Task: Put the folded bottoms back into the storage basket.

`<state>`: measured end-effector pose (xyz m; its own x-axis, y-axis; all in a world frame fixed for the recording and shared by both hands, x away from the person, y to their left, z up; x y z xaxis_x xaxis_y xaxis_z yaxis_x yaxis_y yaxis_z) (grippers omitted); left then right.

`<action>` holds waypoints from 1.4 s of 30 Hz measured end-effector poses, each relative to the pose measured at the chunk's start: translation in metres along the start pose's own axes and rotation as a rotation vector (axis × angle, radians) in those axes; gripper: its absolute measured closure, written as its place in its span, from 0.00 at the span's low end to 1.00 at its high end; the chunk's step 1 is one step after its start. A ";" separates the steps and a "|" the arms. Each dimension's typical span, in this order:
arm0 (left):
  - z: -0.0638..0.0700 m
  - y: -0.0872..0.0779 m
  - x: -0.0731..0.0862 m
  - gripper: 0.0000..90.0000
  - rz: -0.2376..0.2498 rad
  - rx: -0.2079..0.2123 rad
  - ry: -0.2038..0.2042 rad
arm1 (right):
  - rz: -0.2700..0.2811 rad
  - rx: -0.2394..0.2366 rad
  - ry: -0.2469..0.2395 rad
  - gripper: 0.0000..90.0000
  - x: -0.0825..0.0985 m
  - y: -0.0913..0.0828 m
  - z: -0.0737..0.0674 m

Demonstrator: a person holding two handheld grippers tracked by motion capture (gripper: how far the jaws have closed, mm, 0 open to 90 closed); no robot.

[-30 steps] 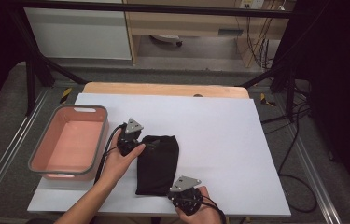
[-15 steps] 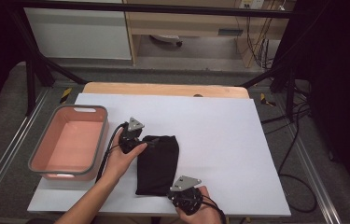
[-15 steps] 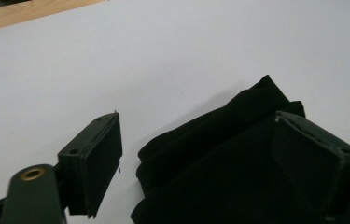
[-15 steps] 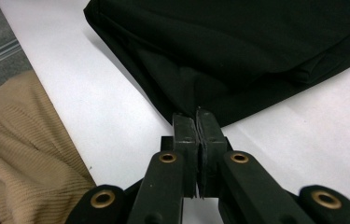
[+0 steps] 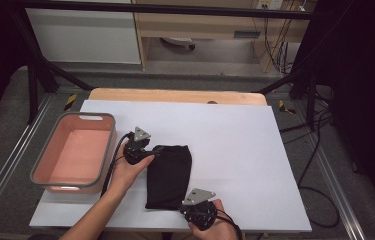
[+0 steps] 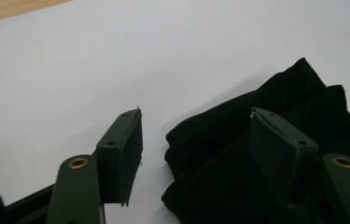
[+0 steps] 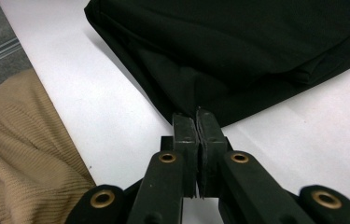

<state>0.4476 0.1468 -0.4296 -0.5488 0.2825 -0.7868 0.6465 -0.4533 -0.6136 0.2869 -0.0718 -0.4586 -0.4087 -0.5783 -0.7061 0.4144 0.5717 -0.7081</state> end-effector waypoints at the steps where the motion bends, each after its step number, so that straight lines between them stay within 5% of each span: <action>1: 0.000 -0.001 0.001 0.40 -0.003 -0.006 0.011 | 0.000 -0.001 -0.001 0.99 0.000 0.000 0.000; 11: -0.008 0.012 0.015 0.41 -0.058 0.007 -0.026 | -0.003 -0.001 -0.006 0.99 0.000 0.000 0.000; 17: -0.012 0.018 0.020 0.40 -0.066 0.057 -0.044 | -0.003 -0.002 -0.004 0.99 0.000 0.000 0.000; 25: -0.011 0.017 0.017 0.80 -0.081 0.185 -0.071 | 0.010 -0.036 0.024 0.99 0.001 0.000 0.005; 31: -0.009 0.007 0.005 0.89 -0.059 0.200 -0.062 | 0.075 -0.047 0.038 0.99 -0.005 -0.009 0.007; 34: -0.004 -0.001 -0.005 0.90 -0.050 0.203 -0.027 | 0.112 -0.042 0.041 0.99 -0.011 -0.018 0.009; 42: 0.007 -0.019 -0.027 0.90 -0.032 0.196 0.017 | 0.132 -0.061 0.003 1.00 -0.030 -0.030 0.010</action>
<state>0.4459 0.1418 -0.3961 -0.5575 0.3131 -0.7689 0.5119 -0.5995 -0.6153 0.2945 -0.0772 -0.4164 -0.3564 -0.4938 -0.7931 0.4145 0.6772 -0.6079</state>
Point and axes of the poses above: each handheld gripper's, and its own axes: y roughly forward along the jaws, x roughly out of its underside, z roughly to its right, the point moved 1 cm from there along y, roughly forward along the jaws, and after that the axes turned 4 degrees about -y, right-handed, at the moved point
